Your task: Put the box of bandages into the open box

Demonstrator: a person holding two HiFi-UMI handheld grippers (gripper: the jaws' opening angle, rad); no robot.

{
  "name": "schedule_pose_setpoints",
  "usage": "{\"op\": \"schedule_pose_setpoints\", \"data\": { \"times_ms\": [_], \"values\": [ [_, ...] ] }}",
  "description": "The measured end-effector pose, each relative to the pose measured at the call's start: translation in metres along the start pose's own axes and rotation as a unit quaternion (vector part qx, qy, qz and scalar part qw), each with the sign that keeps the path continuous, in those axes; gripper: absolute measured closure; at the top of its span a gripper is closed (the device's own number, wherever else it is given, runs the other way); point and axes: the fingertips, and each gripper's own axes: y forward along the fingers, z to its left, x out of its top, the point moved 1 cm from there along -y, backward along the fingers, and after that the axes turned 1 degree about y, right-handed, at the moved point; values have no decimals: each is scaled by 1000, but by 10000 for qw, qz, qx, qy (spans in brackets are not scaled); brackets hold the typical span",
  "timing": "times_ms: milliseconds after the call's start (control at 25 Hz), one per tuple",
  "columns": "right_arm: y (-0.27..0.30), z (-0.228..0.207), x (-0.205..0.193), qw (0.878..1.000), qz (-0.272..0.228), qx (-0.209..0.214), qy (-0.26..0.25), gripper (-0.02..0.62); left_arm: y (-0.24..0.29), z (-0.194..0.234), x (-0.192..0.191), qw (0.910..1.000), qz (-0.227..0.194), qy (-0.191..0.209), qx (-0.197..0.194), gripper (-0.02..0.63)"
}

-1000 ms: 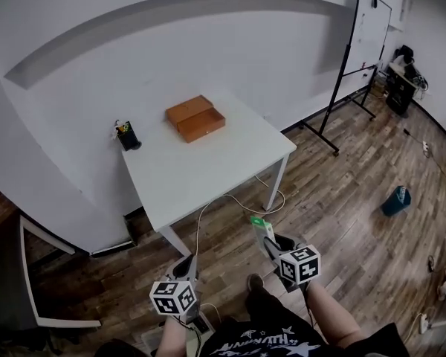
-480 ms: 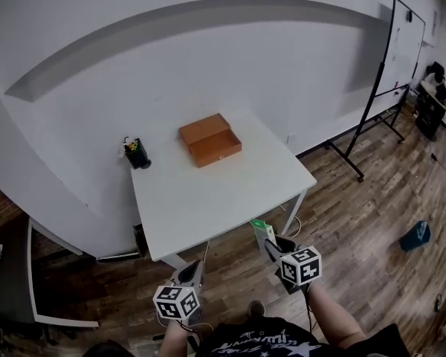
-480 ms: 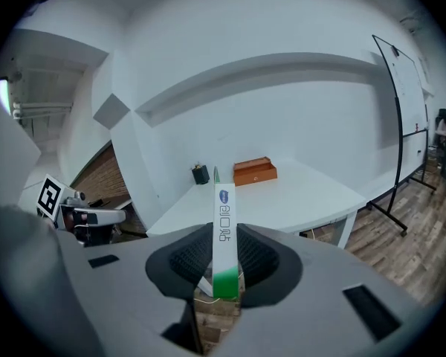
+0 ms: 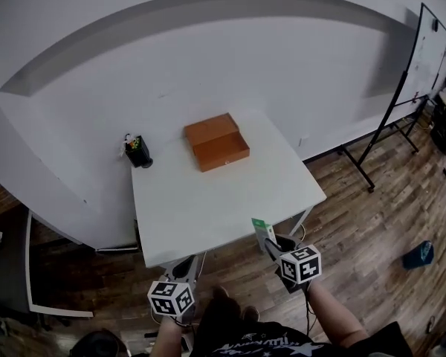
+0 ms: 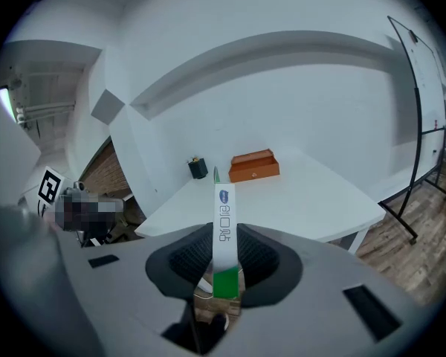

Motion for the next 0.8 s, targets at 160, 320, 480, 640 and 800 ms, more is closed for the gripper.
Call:
{"op": "schedule_pose_setpoints", "data": {
  "times_ms": [160, 320, 480, 640, 800],
  "values": [
    [25, -14, 14, 9999, 88, -56, -21, 480, 29, 26, 14, 10000, 17, -80, 18, 586],
    [56, -32, 37, 9997, 134, -181, -39, 480, 66, 57, 36, 9999, -6, -111, -9, 586],
    [102, -53, 80, 9995, 108, -279, -107, 480, 113, 93, 71, 9999, -71, -145, -53, 586],
    [151, -67, 119, 9991, 141, -309, -258, 479, 154, 128, 109, 9999, -121, -31, -102, 586],
    [194, -77, 151, 9982, 211, -364, -433, 480, 184, 159, 140, 9998, -145, -7, -110, 586]
  ]
}}
